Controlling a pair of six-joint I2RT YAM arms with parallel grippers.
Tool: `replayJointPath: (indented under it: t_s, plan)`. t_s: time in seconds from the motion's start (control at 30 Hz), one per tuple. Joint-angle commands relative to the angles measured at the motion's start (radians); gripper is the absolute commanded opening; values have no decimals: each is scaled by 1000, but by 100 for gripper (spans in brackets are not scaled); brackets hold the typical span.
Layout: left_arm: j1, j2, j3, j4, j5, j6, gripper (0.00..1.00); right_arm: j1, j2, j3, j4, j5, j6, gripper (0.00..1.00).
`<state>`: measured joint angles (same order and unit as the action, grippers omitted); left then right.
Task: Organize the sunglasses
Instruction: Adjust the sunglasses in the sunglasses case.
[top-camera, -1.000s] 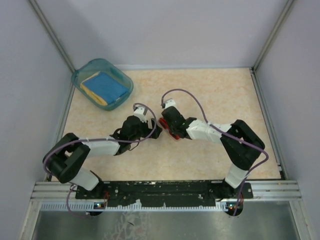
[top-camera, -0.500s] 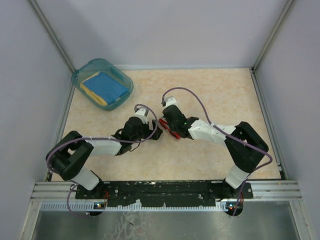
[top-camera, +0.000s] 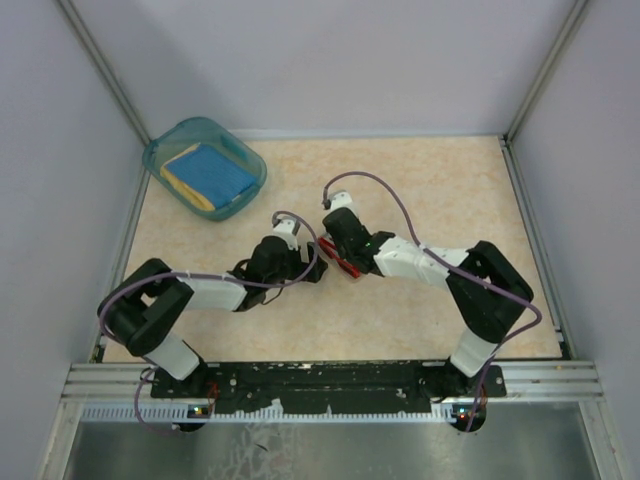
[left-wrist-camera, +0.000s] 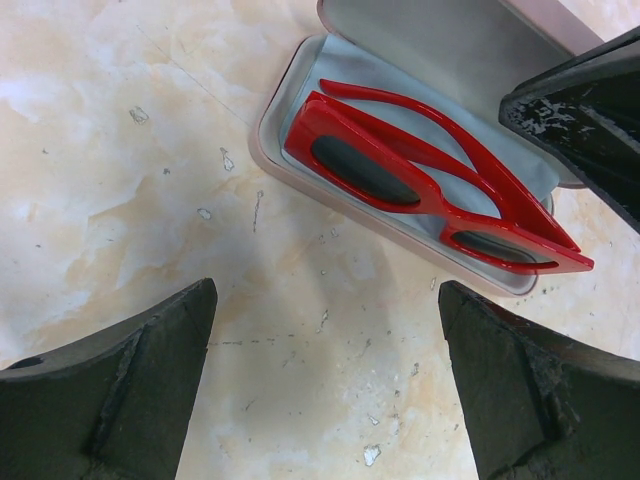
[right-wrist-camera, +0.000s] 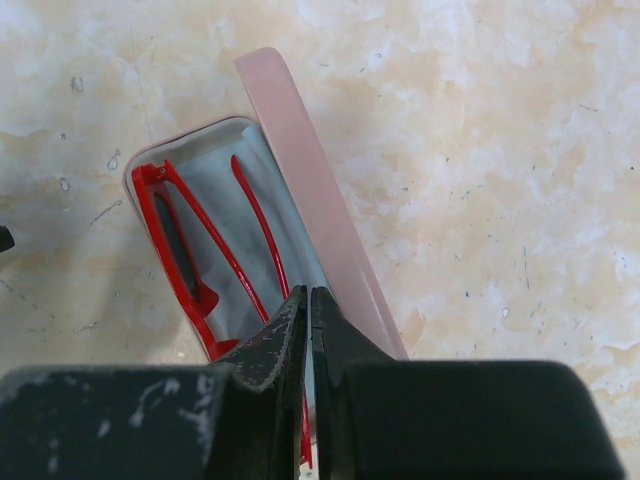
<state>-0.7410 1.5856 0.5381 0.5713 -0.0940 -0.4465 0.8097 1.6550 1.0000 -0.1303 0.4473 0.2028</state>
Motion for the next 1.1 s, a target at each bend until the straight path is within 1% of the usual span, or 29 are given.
replayJointPath:
  t_s: [0.0, 0.47, 1.07]
  plan:
    - [-12, 20, 19, 55, -21, -4, 98, 6, 34, 57, 19, 33, 6, 5]
    - [-20, 42, 16, 83, -36, 0, 98, 6, 73, 83, 1, 43, 14, 5]
    - [-24, 71, 30, 88, -40, 3, 98, 6, 82, 89, 1, 34, 9, 5]
